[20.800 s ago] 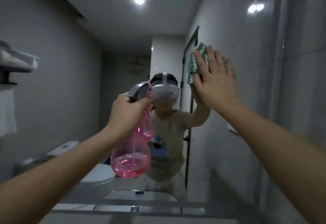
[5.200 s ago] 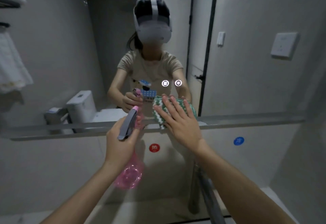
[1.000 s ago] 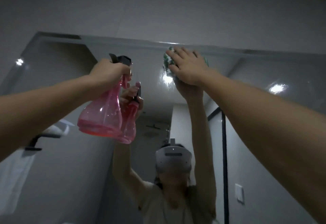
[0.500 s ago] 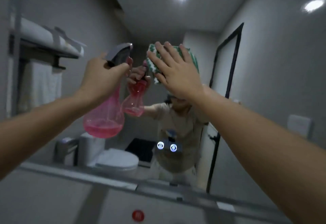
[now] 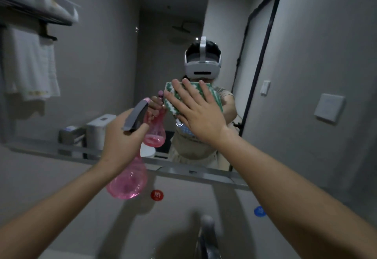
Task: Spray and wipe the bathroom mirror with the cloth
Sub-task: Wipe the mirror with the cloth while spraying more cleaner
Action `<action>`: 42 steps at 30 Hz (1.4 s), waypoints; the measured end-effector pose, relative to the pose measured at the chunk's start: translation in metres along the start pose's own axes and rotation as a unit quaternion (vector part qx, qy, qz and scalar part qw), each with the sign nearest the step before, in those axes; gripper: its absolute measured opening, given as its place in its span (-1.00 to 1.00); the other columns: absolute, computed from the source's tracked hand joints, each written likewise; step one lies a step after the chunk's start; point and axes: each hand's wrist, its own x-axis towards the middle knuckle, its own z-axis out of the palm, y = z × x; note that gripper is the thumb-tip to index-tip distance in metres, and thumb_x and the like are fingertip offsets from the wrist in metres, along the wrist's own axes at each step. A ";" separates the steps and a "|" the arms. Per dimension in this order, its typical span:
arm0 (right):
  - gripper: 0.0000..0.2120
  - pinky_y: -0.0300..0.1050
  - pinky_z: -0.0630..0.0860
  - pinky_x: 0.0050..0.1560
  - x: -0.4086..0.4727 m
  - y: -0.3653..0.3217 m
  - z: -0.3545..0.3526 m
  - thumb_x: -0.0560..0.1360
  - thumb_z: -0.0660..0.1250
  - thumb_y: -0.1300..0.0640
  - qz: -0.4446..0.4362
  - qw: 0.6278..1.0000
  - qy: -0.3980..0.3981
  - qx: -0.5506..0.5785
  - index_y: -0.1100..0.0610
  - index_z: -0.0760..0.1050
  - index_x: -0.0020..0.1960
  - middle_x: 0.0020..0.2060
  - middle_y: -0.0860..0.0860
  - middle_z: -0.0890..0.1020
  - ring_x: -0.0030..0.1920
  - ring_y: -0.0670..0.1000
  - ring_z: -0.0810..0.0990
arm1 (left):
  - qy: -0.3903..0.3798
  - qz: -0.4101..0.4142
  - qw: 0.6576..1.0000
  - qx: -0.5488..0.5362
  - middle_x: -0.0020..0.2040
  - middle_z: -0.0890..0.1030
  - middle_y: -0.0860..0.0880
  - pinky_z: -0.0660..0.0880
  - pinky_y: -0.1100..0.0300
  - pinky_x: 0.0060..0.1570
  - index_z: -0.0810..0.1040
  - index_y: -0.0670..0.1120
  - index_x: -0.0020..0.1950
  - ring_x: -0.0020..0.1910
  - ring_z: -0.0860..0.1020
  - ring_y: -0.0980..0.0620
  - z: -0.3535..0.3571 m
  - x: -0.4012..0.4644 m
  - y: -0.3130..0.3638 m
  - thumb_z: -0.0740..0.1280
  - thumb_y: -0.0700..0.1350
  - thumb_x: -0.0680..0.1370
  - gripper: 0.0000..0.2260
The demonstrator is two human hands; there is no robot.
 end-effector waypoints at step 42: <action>-0.13 0.17 -0.05 0.48 -0.258 0.041 0.057 0.38 0.45 0.13 0.072 0.994 -0.047 0.073 0.00 0.05 0.54 0.54 0.07 0.03 0.53 0.10 -0.01 | -0.067 -0.095 0.991 -0.063 -0.41 0.45 -0.04 0.28 0.41 -0.45 0.52 -0.05 -0.25 -0.45 0.38 0.20 0.175 -0.128 0.051 0.34 -0.35 0.48 -0.78</action>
